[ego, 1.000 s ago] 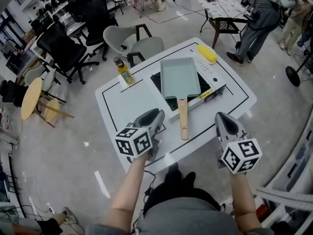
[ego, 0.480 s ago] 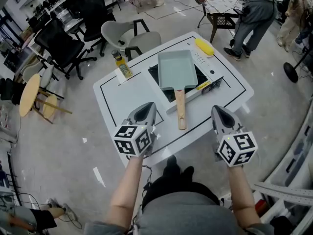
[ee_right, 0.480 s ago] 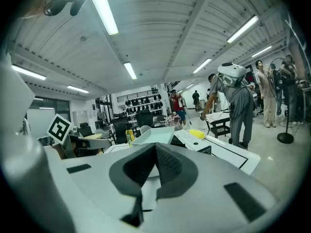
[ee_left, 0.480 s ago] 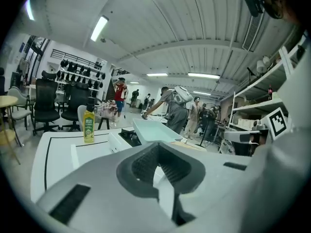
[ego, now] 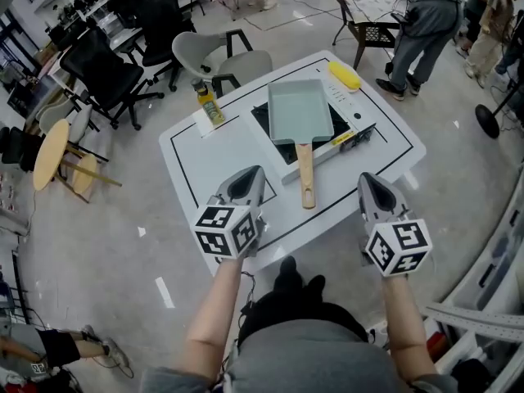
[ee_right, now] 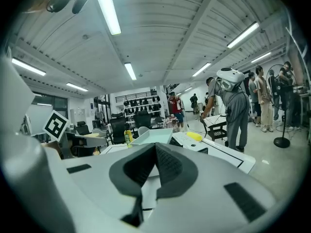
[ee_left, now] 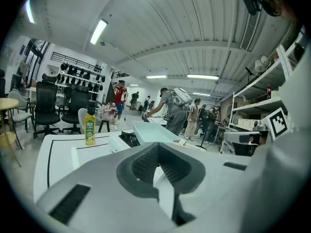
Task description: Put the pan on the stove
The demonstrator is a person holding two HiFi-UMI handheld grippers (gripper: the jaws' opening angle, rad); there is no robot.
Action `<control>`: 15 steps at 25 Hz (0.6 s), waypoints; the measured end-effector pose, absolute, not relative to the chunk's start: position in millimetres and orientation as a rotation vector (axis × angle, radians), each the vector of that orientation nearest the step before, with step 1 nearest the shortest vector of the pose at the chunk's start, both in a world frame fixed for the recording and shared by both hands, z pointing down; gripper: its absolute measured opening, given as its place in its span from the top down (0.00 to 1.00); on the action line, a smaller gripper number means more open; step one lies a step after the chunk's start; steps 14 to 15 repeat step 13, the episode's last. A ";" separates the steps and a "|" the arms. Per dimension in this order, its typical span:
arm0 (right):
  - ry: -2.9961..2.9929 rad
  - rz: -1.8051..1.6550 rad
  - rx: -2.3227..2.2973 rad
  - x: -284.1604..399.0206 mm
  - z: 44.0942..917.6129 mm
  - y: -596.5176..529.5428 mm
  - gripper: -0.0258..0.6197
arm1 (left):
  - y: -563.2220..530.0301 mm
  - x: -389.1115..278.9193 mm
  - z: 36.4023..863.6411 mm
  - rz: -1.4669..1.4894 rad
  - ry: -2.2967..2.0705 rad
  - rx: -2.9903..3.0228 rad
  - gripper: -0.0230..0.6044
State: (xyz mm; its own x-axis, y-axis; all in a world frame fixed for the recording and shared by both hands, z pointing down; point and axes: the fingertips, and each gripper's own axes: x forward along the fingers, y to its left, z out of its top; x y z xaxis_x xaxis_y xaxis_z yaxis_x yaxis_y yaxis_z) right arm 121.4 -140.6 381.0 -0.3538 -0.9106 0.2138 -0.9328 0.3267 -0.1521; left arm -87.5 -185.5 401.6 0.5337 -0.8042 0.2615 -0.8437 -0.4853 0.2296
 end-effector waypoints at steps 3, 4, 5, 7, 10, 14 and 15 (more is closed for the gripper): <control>-2.483 0.393 1.733 121.2 383.3 -136.5 0.96 | -182.8 -88.4 401.8 0.175 -1.371 2.444 0.95; -2.480 0.391 1.736 121.7 383.9 -135.4 0.96 | -182.2 -88.8 402.0 0.172 -1.371 2.440 0.95; -2.478 0.387 1.740 122.1 384.0 -134.8 0.96 | -182.1 -89.3 401.8 0.166 -1.371 2.438 0.95; -2.476 0.377 1.745 122.3 383.2 -134.4 0.96 | -181.8 -90.7 401.1 0.159 -1.371 2.436 0.95; -2.472 0.367 1.749 120.6 382.2 -132.6 0.96 | -179.6 -92.4 400.4 0.156 -1.363 2.440 0.95; -2.470 0.371 1.758 118.2 382.3 -128.6 0.96 | -176.0 -93.8 399.0 0.156 -1.353 2.446 0.95; -2.470 0.371 1.758 118.2 382.3 -128.6 0.96 | -176.0 -93.8 399.0 0.156 -1.353 2.446 0.95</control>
